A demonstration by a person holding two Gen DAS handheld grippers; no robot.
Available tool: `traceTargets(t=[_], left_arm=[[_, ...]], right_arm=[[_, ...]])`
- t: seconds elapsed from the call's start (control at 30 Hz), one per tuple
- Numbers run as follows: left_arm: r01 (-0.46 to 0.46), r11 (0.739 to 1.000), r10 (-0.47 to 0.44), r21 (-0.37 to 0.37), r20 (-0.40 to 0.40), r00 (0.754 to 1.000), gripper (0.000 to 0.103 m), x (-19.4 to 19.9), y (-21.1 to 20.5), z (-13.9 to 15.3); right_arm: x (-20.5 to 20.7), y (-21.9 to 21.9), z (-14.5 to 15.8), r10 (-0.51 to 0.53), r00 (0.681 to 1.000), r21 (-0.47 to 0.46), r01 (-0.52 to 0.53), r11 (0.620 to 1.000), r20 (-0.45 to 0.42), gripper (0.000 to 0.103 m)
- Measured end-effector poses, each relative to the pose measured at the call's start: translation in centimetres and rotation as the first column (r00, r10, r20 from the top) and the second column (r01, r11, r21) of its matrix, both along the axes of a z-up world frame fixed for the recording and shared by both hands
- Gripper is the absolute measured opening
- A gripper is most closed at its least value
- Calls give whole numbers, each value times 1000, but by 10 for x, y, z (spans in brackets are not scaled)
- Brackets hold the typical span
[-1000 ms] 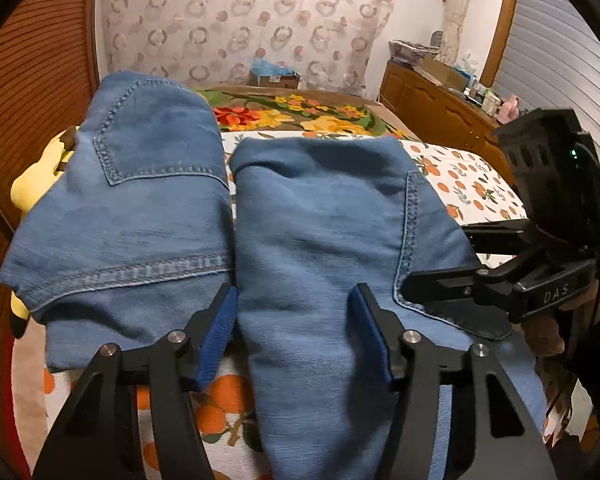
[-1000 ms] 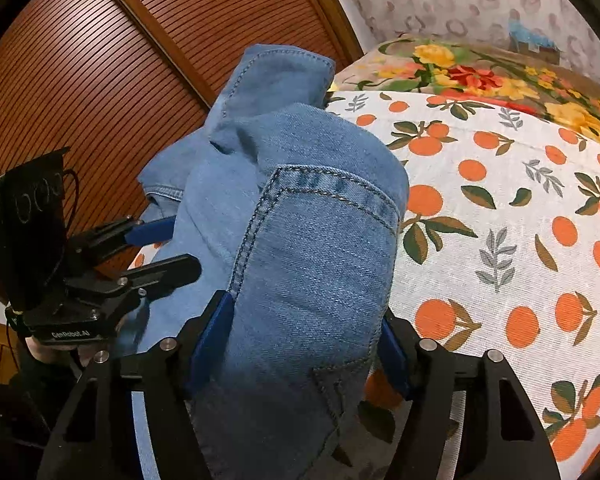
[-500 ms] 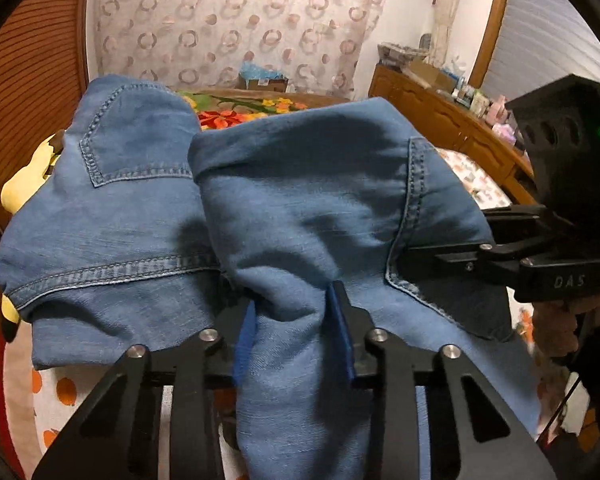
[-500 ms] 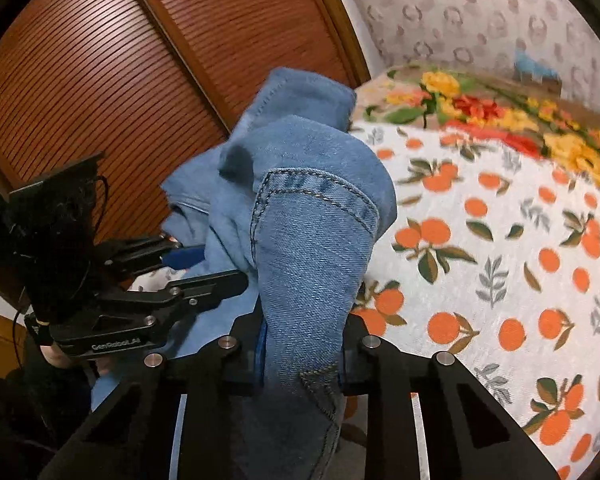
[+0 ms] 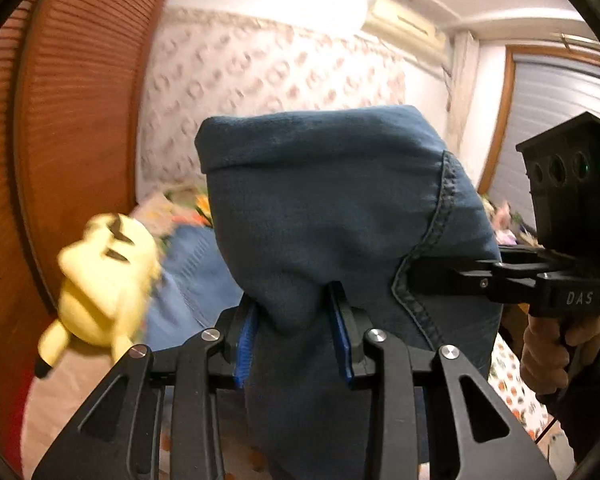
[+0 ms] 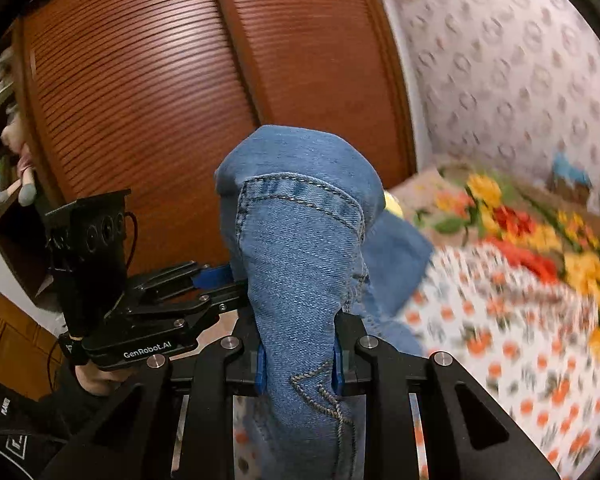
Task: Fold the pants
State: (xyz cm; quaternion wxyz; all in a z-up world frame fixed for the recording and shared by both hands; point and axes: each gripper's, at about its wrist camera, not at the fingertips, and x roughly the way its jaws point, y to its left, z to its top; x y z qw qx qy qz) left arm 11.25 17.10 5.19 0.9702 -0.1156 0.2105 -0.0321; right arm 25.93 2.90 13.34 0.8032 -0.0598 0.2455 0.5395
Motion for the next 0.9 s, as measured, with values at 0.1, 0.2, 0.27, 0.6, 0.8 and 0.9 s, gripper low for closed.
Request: traceTargets(t=[0.1, 0.2, 0.27, 0.6, 0.8, 0.9], left_arm=[[-58, 998, 57, 15, 53, 997, 35, -9, 28, 24], [-121, 991, 116, 56, 88, 989, 35, -9, 52, 46], [-152, 985, 145, 83, 91, 985, 35, -2, 67, 53], [-127, 986, 145, 111, -177, 973, 35, 90, 104, -45], [-72, 992, 94, 102, -230, 969, 35, 91, 80, -80], [-52, 993, 76, 103, -245, 966, 35, 91, 69, -84]], right_arm=[[3, 22, 20, 53, 998, 48, -54, 997, 21, 24], [18, 43, 31, 112, 994, 125, -112, 986, 4, 24], [38, 57, 28, 137, 990, 191, -126, 974, -46, 24], [188, 125, -141, -117, 955, -25, 115, 993, -272, 31], [201, 101, -131, -135, 956, -61, 123, 990, -259, 64], [200, 94, -115, -178, 957, -98, 159, 982, -228, 69]])
